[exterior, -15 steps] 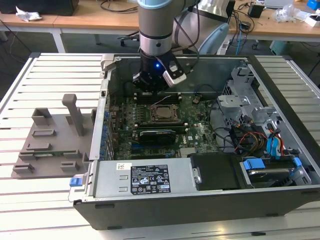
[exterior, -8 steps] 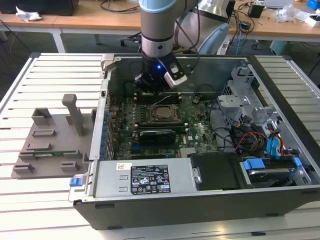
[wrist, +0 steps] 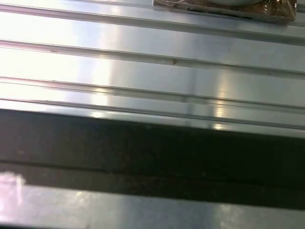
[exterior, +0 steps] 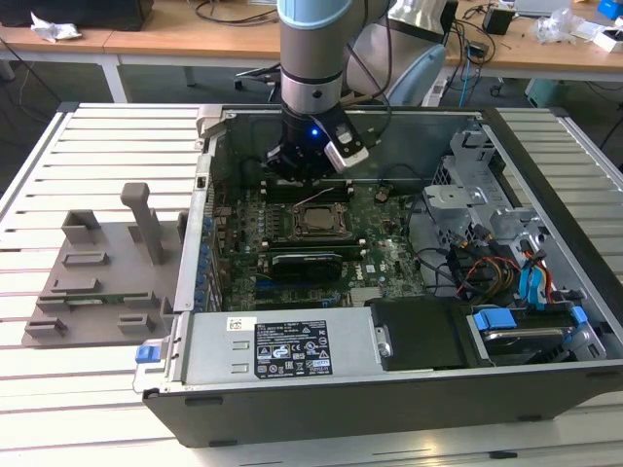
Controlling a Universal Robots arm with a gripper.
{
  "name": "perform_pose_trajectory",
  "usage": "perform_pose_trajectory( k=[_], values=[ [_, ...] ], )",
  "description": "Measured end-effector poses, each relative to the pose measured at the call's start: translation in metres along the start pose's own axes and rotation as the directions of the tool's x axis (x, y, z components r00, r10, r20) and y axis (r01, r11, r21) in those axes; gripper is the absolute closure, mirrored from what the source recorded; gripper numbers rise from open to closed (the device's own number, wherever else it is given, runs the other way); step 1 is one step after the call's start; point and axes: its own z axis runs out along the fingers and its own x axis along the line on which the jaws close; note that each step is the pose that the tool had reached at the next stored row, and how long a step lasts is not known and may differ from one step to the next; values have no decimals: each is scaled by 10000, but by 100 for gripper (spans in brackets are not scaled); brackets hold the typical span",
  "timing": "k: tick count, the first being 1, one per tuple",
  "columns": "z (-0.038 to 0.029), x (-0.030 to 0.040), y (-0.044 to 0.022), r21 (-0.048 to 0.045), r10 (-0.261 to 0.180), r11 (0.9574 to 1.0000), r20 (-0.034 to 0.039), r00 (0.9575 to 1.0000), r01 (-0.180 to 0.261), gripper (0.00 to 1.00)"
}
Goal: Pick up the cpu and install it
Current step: 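Install the first cpu locking lever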
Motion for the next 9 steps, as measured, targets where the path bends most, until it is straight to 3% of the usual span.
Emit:
perform_pose_trajectory(
  k=[3, 9],
  values=[
    [0, 6, 0, 21, -2, 10000, -1, 10000, 2, 89],
    [-2, 94, 9, 21, -4, 10000, 14, 10000, 4, 89]
  ],
)
